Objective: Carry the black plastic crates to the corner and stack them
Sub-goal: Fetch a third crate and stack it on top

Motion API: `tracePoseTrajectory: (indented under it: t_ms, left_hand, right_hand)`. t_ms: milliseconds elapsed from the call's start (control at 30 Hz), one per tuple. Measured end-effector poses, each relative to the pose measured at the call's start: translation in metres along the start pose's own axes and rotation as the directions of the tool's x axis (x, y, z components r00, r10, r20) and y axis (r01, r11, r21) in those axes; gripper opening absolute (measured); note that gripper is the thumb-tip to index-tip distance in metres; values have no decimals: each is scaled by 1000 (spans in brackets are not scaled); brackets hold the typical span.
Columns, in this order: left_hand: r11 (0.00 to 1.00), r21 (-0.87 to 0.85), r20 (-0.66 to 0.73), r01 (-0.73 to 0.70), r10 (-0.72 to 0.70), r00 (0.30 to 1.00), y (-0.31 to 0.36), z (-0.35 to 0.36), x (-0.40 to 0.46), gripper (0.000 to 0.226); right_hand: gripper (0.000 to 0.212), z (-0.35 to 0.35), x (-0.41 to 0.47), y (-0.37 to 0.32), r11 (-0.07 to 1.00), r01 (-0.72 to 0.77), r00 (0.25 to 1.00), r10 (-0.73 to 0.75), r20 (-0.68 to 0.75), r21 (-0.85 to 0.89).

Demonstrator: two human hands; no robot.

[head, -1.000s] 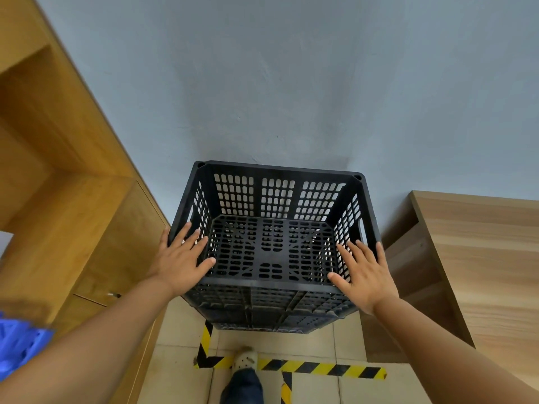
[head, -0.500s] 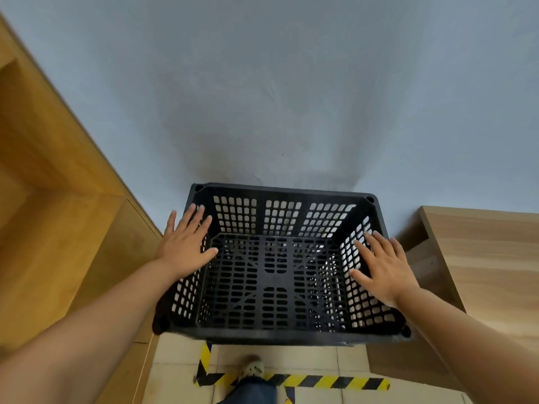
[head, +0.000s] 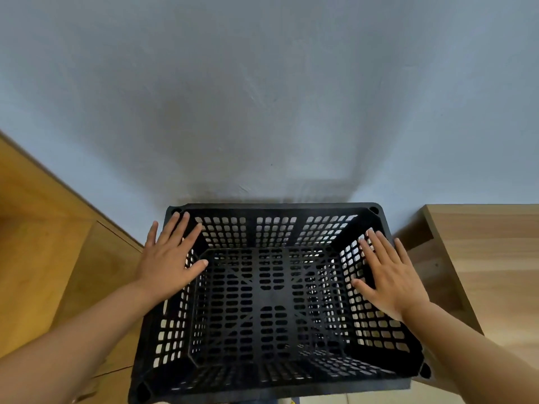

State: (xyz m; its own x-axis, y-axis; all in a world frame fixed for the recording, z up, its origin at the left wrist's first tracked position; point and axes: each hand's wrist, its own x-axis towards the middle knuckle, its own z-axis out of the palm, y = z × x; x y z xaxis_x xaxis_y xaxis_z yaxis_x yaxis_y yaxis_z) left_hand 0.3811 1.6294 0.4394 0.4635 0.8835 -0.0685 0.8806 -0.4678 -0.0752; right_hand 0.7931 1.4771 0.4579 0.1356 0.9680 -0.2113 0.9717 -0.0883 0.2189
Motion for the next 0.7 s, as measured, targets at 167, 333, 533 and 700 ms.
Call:
tracePoseTrajectory:
  t_ms: [167,333,533,700]
  left_hand:
    - [993,52,-31,-103,104,994,1,0,6,79]
    - [987,55,87,-152,147,985,1,-12,58,88]
    - [952,22,152,-305,299,942,46,-13,98,90]
    - [952,54,177,-303,289,941,58,-15,105,98]
  right_hand:
    - [89,1,4,2,989,-86,996,88,-12,118]
    - [86,-18,55,5,972,-140,990,133,51,188]
    - [91,-21,86,-4,971,-156,985,141,95,179]
    - [90,-28,89,0,957,-174,977,138,164,232]
